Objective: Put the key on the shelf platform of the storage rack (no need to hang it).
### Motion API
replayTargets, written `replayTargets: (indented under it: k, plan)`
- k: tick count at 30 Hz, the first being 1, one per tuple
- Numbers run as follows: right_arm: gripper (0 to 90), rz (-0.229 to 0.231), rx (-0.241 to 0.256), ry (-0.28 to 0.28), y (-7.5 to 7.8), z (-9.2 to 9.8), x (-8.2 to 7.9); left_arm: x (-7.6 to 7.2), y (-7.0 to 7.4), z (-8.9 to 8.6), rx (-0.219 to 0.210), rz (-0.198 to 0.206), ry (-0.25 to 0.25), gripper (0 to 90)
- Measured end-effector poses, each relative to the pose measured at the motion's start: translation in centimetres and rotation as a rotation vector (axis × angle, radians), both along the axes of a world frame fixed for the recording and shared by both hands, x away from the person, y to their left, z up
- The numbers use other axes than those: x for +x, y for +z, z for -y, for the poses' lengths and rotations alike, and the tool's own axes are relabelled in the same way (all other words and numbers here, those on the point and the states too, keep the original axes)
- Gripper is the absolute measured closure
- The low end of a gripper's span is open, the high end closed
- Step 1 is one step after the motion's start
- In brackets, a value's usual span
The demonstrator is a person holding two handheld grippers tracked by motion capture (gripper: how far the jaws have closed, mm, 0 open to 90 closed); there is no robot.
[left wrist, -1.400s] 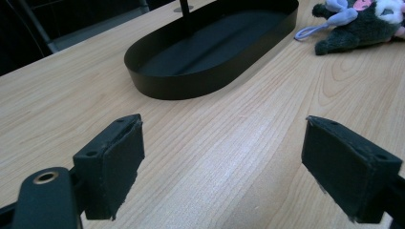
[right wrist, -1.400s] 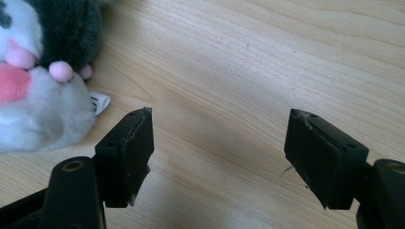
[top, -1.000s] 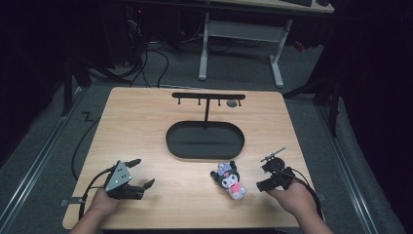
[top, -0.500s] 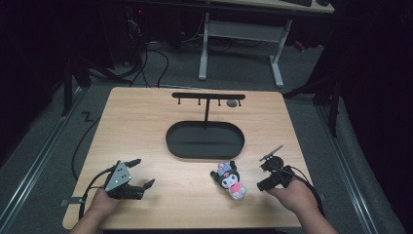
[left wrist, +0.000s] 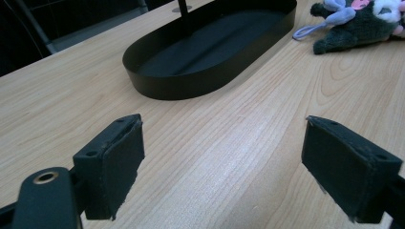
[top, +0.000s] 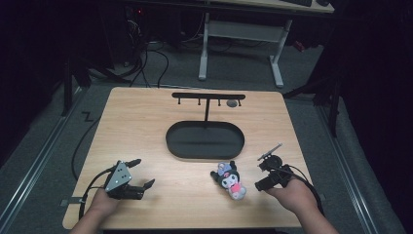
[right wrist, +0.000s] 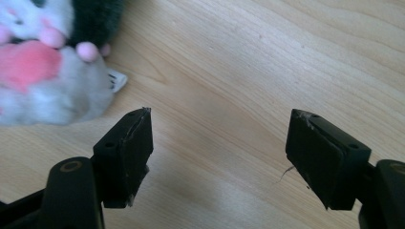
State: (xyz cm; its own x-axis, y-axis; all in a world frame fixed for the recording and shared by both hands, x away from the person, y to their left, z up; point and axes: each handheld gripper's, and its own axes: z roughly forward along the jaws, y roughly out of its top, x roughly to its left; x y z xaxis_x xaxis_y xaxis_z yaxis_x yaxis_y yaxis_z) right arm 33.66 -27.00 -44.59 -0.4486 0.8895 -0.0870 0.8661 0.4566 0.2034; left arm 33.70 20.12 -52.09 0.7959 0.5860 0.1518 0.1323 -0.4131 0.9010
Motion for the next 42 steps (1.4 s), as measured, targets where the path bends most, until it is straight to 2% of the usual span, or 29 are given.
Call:
replayTargets:
  k: [11,15,17,20,23,31,33,34,35,36,42]
  plan:
    - [15.4,-0.005,0.027,0.060,0.7,-2.6,-0.5,0.0,0.0,0.0,0.002,0.000,-0.003,15.4]
    - [15.0,0.007,0.044,0.069,1.2,-3.8,-0.7,0.0,0.0,0.0,0.001,-0.002,-0.003,15.4]
    - [14.4,0.018,0.065,0.098,1.5,-4.7,-0.7,0.0,0.0,0.0,0.001,-0.001,-0.004,15.4]
    - [14.1,0.013,0.069,0.107,1.4,-5.2,-0.7,0.0,0.0,0.0,0.001,-0.001,-0.004,15.4]
    - [14.6,0.007,0.072,0.140,0.7,-6.1,-0.6,0.0,0.0,0.0,0.000,-0.001,-0.003,15.4]
    - [14.9,-0.020,0.088,0.146,-0.4,-7.4,-0.5,0.0,0.0,0.0,0.001,0.000,-0.005,15.4]
    - [14.9,-0.022,0.088,0.178,-0.9,-7.8,-0.4,0.0,0.0,0.0,0.000,0.000,-0.004,15.4]
    - [14.9,-0.022,0.088,0.178,-0.9,-7.8,-0.4,0.0,0.0,0.0,0.000,0.000,-0.004,15.4]
    - [14.8,-0.038,0.087,0.144,-1.1,-8.2,-0.5,0.0,0.0,0.0,0.001,0.000,-0.003,15.4]
    - [14.9,-0.033,0.082,0.168,-1.3,-8.2,-0.4,0.0,0.0,0.0,0.000,0.000,-0.003,15.4]
    - [14.9,-0.035,0.072,0.180,-2.3,-8.7,-0.5,0.0,0.0,0.0,-0.001,0.001,-0.004,15.4]
